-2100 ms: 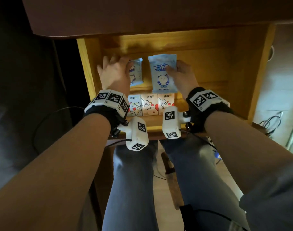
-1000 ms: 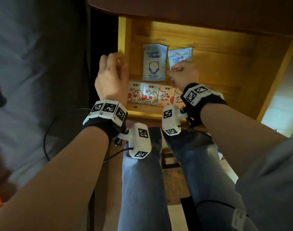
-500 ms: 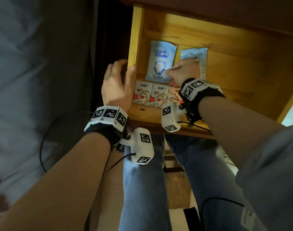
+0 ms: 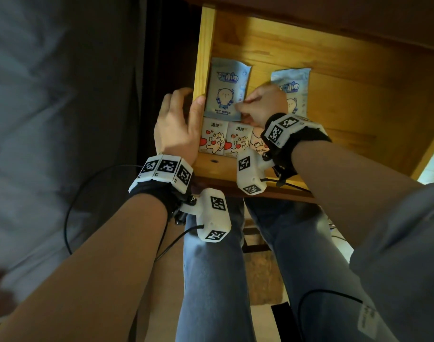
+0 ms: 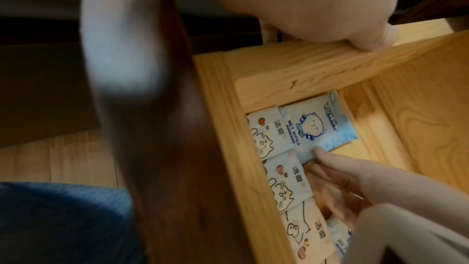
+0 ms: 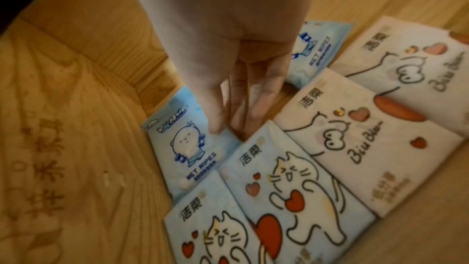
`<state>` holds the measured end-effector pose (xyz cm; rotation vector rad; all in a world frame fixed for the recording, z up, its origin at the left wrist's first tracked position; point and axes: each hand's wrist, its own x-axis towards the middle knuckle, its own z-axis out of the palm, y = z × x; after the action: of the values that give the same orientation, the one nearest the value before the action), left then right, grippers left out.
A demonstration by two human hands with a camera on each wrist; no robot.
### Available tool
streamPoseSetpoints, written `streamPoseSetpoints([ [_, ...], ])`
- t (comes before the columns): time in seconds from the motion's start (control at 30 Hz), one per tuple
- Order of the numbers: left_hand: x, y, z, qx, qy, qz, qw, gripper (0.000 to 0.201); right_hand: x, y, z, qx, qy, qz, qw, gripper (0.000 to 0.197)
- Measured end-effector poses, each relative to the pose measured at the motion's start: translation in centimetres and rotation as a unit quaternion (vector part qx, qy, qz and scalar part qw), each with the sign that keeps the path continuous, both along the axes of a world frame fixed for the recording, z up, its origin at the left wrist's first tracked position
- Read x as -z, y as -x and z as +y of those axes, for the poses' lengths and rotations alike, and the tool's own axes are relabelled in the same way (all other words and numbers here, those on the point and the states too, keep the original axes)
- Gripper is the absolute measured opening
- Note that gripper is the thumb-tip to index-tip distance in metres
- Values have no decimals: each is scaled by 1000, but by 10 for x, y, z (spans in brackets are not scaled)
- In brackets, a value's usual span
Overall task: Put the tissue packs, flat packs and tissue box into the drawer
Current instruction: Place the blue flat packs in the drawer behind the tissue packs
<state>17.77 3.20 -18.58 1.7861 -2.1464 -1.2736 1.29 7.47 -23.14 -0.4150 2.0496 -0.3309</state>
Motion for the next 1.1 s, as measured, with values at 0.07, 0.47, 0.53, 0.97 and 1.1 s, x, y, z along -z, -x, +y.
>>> streamPoseSetpoints([
  [0.07, 0, 1, 0, -3, 0, 0, 1000, 41, -5, 1, 4, 12, 19, 8, 1000, 21],
  [0.47, 0, 21, 2, -65, 32, -10, 997, 37, -14, 33, 56, 145, 9, 185, 972, 32],
  [0.53, 1, 22, 5, -71, 43, -5, 997, 37, -11, 38, 64, 176, -17, 191, 966, 43],
  [0.97, 4, 27, 10, -93, 46, -24, 994, 37, -1, 37, 66, 117, -34, 89, 989, 41],
  [1.1, 5, 27, 9, -90, 40, -31, 995, 37, 2, 32, 56, 79, -31, 78, 993, 41],
])
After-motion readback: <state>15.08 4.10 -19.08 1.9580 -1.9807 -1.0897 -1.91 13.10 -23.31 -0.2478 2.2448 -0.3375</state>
